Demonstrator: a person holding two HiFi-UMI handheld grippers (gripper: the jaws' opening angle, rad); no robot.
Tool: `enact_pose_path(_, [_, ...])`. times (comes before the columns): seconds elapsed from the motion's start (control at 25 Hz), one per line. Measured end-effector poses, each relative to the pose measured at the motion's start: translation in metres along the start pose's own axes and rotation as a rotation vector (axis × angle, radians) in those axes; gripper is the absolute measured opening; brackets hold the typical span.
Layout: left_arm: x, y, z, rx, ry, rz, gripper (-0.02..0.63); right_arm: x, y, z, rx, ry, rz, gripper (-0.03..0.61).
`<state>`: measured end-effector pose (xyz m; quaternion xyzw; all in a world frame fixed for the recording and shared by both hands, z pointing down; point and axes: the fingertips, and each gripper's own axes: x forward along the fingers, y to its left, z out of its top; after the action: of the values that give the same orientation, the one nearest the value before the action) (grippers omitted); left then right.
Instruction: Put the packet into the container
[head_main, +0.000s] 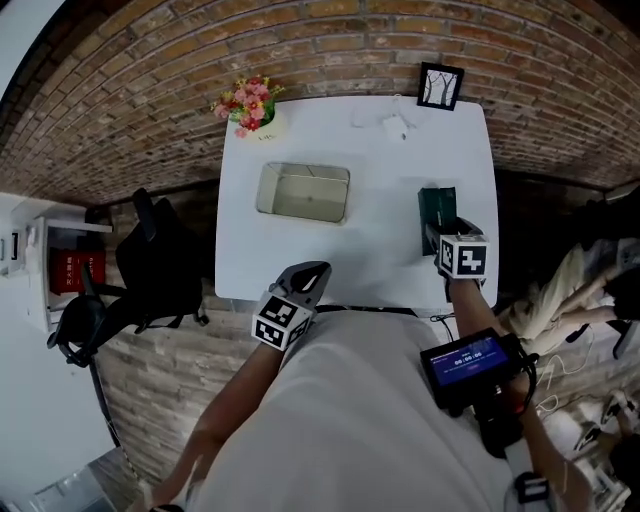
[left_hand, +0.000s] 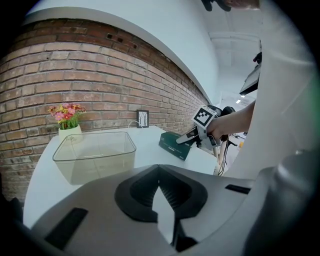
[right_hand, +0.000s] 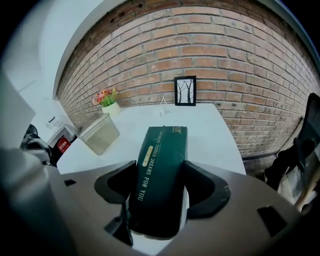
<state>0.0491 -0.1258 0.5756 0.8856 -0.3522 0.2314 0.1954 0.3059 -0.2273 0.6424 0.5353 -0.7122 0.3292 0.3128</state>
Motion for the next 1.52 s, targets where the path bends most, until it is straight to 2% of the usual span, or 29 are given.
enact_pose_path(0.36, [0.003, -0.004, 0.000, 0.005, 0.011, -0.021, 0.011, -0.006, 0.017, 0.005, 0.009, -0.062, 0.093, 0.305])
enact_pose_path(0.52, [0.001, 0.004, 0.005, -0.013, -0.009, -0.029, 0.011, -0.009, 0.024, 0.015, 0.009, -0.083, 0.090, 0.305])
enact_pose_path(0.72, [-0.003, 0.012, 0.013, -0.003, -0.030, -0.040, 0.011, -0.014, 0.043, 0.029, -0.010, -0.124, 0.135, 0.305])
enact_pose_path(0.92, [-0.014, 0.023, 0.007, 0.004, -0.028, -0.033, 0.011, -0.018, 0.061, 0.044, -0.024, -0.165, 0.161, 0.305])
enact_pose_path(1.16, [-0.039, 0.047, -0.005, -0.030, -0.056, 0.015, 0.011, -0.016, 0.092, 0.067, -0.094, -0.207, 0.188, 0.305])
enact_pose_path(1.52, [-0.065, 0.068, -0.019, -0.099, -0.099, 0.085, 0.011, -0.018, 0.134, 0.123, -0.330, -0.286, 0.221, 0.305])
